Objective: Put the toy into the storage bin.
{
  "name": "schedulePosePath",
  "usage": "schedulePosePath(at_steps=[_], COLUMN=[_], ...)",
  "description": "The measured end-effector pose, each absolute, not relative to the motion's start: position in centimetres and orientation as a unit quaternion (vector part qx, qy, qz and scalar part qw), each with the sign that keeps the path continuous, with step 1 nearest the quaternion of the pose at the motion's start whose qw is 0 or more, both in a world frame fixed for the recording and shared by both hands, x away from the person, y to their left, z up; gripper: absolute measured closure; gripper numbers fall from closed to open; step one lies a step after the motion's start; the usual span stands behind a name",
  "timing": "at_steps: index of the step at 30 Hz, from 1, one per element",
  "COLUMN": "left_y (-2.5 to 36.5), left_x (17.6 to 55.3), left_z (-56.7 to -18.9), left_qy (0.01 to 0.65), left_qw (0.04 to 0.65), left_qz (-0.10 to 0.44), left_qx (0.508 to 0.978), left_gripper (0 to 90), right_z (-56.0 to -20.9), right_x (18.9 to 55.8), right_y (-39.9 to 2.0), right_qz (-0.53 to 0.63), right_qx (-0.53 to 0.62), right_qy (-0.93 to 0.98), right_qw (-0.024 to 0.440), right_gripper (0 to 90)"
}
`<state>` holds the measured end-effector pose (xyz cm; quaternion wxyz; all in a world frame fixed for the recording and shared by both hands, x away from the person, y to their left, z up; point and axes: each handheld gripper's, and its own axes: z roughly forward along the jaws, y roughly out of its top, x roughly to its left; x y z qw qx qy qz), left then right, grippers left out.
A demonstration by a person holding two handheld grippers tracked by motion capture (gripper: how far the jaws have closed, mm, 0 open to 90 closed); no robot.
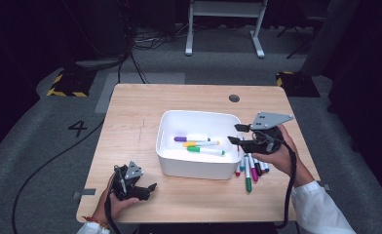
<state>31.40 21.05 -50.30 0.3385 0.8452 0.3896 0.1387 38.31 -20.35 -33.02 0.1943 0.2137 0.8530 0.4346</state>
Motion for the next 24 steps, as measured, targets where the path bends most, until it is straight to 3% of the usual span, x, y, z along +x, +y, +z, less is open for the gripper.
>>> schedulePosePath(at_steps=[9, 13, 24], left_y=[21.1, 21.0, 21.0], left_x=[31.4, 31.4, 31.4], left_z=[-50.3, -50.3, -50.3], left_qy=[0.390, 0.390, 0.390], left_qw=[0.339, 0.338, 0.339], left_qz=[0.139, 0.139, 0.139], left_qx=[0.845, 0.845, 0.845], left_gripper=[14.8, 14.8, 14.7], right_z=[-35.0, -38.2, -44.6], right_x=[39.0, 40.1, 43.2], right_y=[-25.6, -28.3, -31.2], right_qz=[0.414, 0.381, 0.338], right_qx=[0.270, 0.319, 0.406], right_qy=[0.839, 0.834, 0.820], right_qw=[0.229, 0.242, 0.221], right_gripper=[49.1, 48.6, 48.5])
